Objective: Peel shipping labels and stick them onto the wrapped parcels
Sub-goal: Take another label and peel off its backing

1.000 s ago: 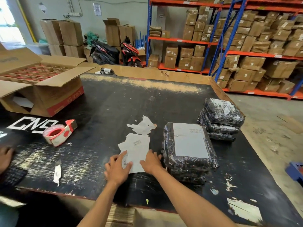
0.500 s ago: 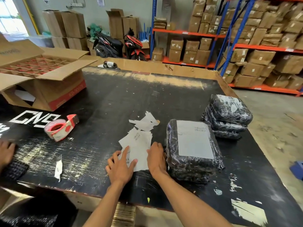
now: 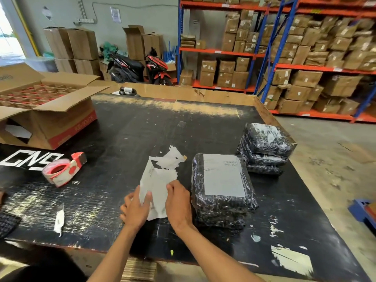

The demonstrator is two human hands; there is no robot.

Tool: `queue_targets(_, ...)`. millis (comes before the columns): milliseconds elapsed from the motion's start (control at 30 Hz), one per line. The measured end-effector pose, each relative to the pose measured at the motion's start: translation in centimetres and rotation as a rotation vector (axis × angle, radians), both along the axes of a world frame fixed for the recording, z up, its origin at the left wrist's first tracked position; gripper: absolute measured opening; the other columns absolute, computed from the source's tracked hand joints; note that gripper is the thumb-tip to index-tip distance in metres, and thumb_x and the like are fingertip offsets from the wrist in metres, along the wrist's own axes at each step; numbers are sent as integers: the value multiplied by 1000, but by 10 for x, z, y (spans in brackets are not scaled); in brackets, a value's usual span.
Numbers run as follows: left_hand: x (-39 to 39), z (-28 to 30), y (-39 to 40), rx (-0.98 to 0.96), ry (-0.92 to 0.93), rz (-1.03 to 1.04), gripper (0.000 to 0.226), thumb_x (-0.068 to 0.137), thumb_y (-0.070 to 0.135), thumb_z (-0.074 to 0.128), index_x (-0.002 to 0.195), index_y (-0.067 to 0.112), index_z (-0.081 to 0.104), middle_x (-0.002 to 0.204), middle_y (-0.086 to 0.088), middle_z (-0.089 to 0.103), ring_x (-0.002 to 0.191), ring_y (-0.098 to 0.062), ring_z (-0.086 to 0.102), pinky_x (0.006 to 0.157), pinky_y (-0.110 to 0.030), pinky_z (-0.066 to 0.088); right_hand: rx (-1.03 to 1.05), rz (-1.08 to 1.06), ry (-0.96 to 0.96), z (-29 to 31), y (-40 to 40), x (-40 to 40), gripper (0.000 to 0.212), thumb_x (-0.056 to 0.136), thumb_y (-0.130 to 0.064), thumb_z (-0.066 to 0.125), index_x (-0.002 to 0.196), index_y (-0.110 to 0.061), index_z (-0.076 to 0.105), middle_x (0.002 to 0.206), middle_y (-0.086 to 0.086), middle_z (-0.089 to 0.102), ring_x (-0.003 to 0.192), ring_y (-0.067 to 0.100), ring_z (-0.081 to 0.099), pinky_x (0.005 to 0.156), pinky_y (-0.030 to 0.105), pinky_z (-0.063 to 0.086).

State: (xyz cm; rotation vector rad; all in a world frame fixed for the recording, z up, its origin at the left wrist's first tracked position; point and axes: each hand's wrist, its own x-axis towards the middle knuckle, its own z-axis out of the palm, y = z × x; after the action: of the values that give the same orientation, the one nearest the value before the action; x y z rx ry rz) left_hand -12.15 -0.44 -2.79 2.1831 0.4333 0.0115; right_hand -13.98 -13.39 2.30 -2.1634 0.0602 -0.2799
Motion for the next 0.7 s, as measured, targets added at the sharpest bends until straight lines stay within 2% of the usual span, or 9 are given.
queue_targets(67,-1,17,-3,-152,-146,28,40,93,57,45,122,33,60,141,-3,39,132,-29,27,106,-40,24,106,24,-34,9,-2,-5,23,106,-22,42,91,-11,57,75,0,56,66,17,50,59,34,41)
queue_targets(133,-1,36,-6,-317,-267,7,18,97,41,55,109,32,66,133,-2,54,129,-25,43,107,-37,35,209,41,-74,24,-4,-10,23,106,-22,42,90,-11,55,73,4,57,64,24,60,64,45,51)
queue_targets(200,-3,56,-12,-560,-302,20,18,97,32,59,114,29,64,125,-3,64,116,-21,60,96,-38,49,305,73,-109,40,-7,-13,21,107,-21,42,95,-11,56,78,2,63,64,21,70,63,42,55)
queue_targets(267,-3,72,-15,-810,-283,59,30,97,31,58,126,22,59,127,-6,65,114,-23,64,91,-40,52,367,95,-149,56,-12,-12,19,107,-22,42,99,-12,56,83,2,66,63,15,73,58,30,55)
queue_targets(333,-2,84,-16,-1020,-276,-10,37,99,27,55,133,13,56,131,-10,65,118,-26,63,93,-39,50,427,94,-190,72,-19,-9,17,107,-22,43,97,-16,56,88,1,67,66,12,74,57,23,53)
queue_targets(400,-1,98,-21,-1141,-307,-119,36,100,18,53,134,7,57,129,-13,66,117,-28,64,98,-41,52,466,80,-217,85,-30,-7,16,106,-20,46,95,-18,56,94,2,69,73,14,74,59,23,56)
queue_targets(500,0,124,-36,-1167,-371,-134,32,96,5,53,127,6,62,121,-16,70,105,-29,69,89,-36,59,566,104,-188,102,-58,-4,14,102,-11,52,89,-14,58,92,13,72,80,27,72,63,31,61)
queue_targets(600,0,149,-53,-1014,-375,-241,27,94,7,60,120,12,68,114,-15,74,101,-30,71,82,-38,59,677,228,-86,120,-95,0,6,97,-15,62,100,-15,67,97,2,78,89,19,74,71,29,60)
queue_targets(700,2,169,-75,-839,-385,-430,26,94,14,63,119,18,71,112,-9,75,101,-26,72,82,-38,58,718,293,30,138,-132,9,30,89,-31,73,117,-18,71,111,1,77,99,20,74,76,32,59)
